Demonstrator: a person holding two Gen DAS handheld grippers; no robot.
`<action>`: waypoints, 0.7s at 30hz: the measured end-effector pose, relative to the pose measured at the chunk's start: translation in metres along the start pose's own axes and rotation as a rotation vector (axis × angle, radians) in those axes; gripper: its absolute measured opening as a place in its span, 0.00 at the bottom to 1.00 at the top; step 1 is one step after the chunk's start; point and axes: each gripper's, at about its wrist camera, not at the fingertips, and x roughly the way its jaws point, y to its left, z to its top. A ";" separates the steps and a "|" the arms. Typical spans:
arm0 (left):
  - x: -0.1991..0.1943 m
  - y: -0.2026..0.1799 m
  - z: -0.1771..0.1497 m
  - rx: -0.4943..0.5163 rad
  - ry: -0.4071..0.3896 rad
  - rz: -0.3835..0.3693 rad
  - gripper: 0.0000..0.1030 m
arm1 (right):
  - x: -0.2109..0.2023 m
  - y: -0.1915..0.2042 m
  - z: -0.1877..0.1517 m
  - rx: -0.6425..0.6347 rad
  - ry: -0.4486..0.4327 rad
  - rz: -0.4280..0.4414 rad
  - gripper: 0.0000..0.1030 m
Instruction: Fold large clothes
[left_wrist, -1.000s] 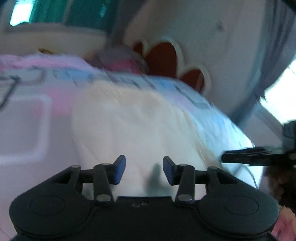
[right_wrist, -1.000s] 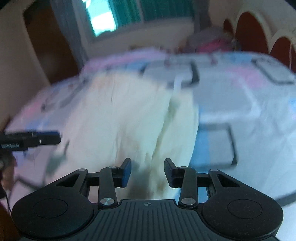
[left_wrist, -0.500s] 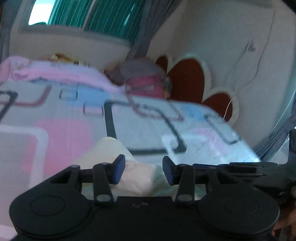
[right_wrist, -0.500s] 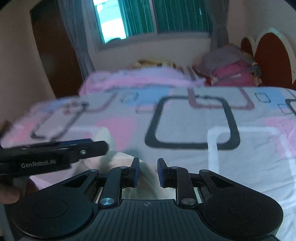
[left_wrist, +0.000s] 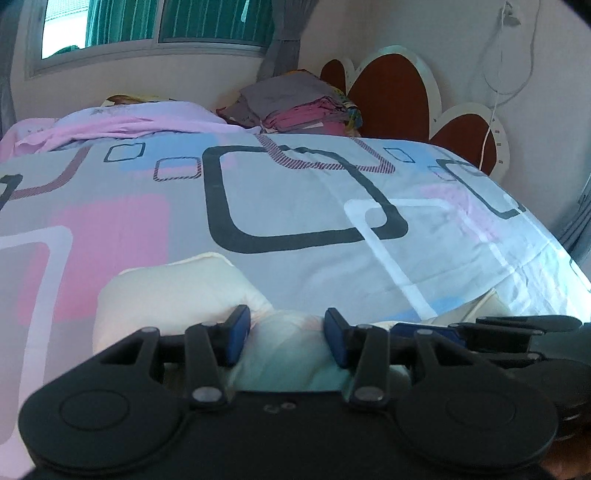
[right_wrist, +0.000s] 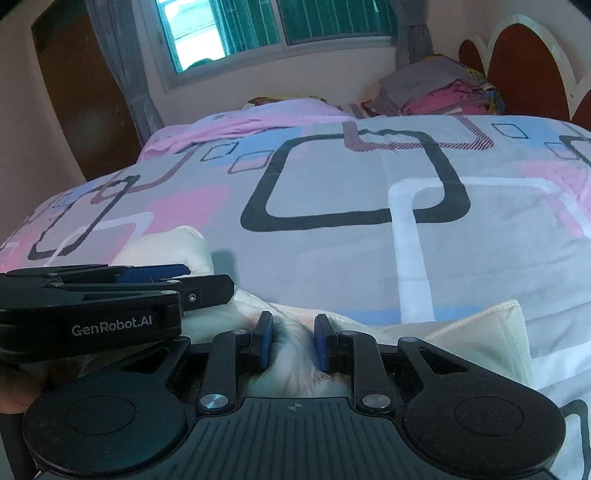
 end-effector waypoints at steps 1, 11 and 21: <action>-0.001 0.000 0.001 0.006 0.002 -0.002 0.43 | 0.000 0.000 0.002 -0.004 0.009 0.002 0.22; -0.104 -0.011 -0.008 0.097 -0.060 -0.072 0.57 | -0.097 0.014 -0.007 -0.046 -0.041 0.012 0.46; -0.094 -0.027 -0.056 0.090 0.005 -0.068 0.57 | -0.086 0.013 -0.036 -0.035 0.028 -0.015 0.45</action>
